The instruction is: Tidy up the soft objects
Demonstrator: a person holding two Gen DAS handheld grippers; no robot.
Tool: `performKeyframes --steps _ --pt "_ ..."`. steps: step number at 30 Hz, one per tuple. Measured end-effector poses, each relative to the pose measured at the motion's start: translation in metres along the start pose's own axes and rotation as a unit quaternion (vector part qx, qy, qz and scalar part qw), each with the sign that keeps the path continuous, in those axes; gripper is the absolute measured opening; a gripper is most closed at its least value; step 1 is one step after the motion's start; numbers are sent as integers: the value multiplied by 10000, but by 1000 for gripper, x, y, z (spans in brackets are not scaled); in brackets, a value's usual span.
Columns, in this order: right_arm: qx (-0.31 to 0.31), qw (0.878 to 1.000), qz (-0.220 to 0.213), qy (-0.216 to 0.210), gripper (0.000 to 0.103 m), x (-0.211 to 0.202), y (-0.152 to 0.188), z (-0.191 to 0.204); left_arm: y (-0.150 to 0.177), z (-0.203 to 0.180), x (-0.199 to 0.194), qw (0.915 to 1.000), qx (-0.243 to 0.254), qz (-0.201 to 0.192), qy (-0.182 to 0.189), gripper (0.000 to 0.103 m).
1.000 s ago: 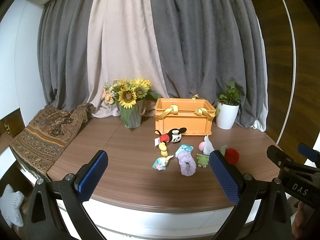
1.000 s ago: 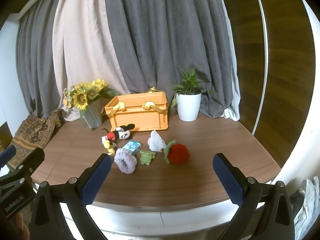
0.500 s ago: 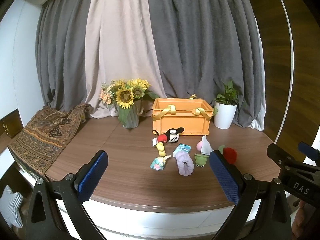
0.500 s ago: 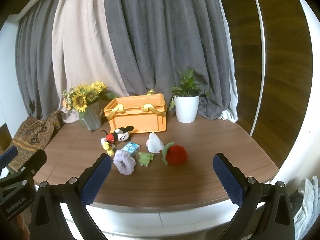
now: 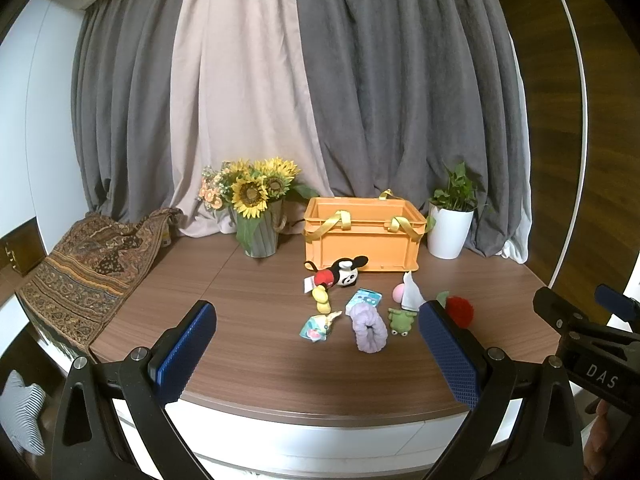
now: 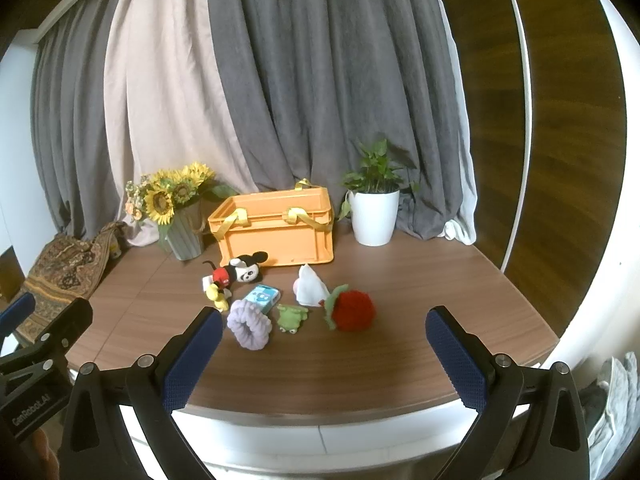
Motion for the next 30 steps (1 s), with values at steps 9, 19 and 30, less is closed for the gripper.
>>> performKeyframes --steps 9,19,30 --pt "-6 10000 -4 -1 103 1 1 0 0 1 0 10000 -3 -1 19 103" --pt "-9 10000 -5 -8 103 1 1 0 0 0 0 10000 1 3 -3 103" --pt "-31 10000 53 -33 103 4 1 4 -1 5 6 10000 1 68 -10 103"
Point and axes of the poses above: each gripper's, at about its wrist camera, not at the fingertips, and x roughly the way its jaws point, z to its left, y to its underside, the point moved 9 cm from there along x, roughly the way its jaws point, and after that the axes turned 2 degrees about x, right-handed, at the moved point
